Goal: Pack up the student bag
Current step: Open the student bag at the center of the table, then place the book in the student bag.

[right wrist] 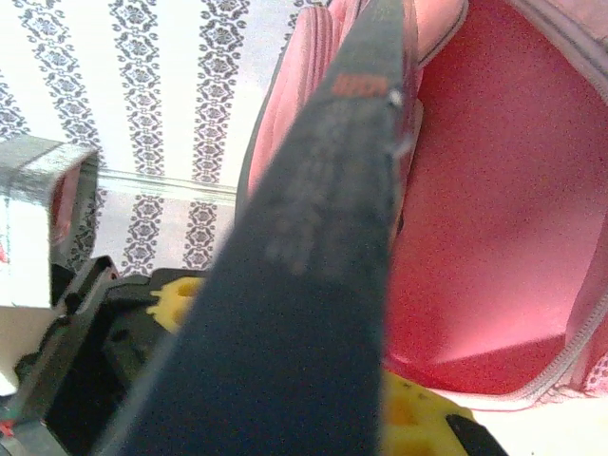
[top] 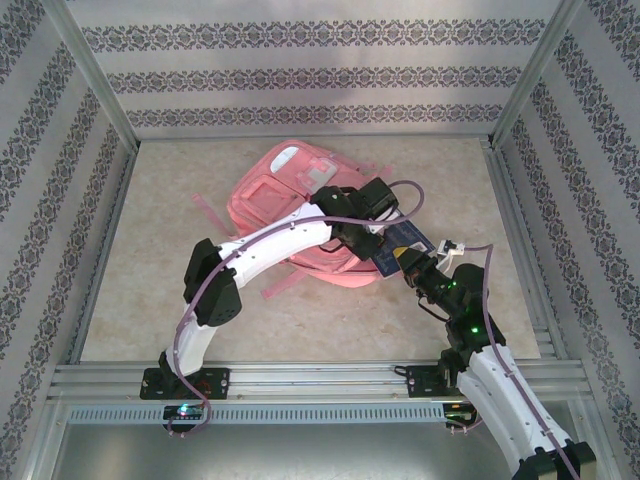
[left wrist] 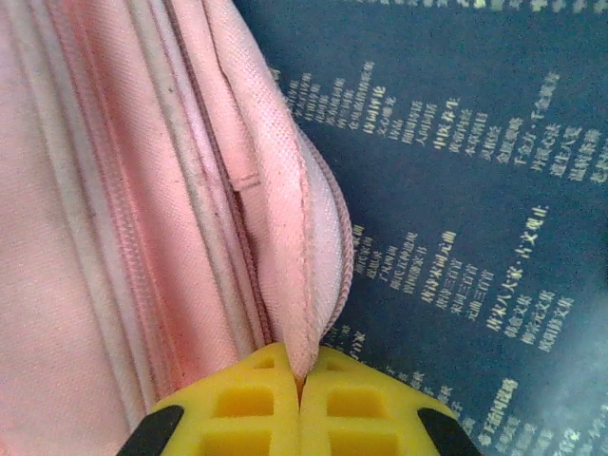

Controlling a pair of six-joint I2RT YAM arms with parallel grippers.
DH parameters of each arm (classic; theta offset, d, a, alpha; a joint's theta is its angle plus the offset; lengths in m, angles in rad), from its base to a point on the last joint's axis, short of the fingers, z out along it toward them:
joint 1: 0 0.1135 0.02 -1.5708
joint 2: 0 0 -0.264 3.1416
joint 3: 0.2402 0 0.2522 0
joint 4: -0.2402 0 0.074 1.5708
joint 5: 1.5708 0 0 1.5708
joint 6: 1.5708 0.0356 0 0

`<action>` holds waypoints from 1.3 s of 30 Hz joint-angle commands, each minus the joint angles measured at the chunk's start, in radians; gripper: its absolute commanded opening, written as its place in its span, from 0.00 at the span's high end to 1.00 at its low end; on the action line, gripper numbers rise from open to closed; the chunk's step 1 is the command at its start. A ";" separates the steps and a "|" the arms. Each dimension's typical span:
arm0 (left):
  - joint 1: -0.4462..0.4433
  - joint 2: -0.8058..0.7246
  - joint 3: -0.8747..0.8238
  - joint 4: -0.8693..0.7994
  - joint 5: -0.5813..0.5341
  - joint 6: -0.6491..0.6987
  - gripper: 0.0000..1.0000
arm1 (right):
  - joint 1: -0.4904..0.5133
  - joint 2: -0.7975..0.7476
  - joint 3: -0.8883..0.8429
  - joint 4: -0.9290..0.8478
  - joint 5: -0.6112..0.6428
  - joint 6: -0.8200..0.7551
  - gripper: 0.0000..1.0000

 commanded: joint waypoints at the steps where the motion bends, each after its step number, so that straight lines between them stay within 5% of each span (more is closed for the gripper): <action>1: 0.046 -0.148 -0.010 0.009 -0.014 -0.012 1.00 | 0.003 -0.042 0.006 0.056 -0.092 -0.050 1.00; 11: 0.095 -0.376 -0.110 0.019 -0.100 -0.042 1.00 | 0.037 -0.168 -0.057 -0.103 -0.093 -0.087 1.00; 18: 0.126 -0.468 -0.191 0.070 -0.106 -0.072 1.00 | 0.127 -0.086 -0.055 -0.145 -0.030 -0.134 1.00; 39: 0.128 -0.490 -0.200 0.082 -0.061 -0.084 1.00 | 0.413 0.237 0.192 0.205 0.156 -0.003 1.00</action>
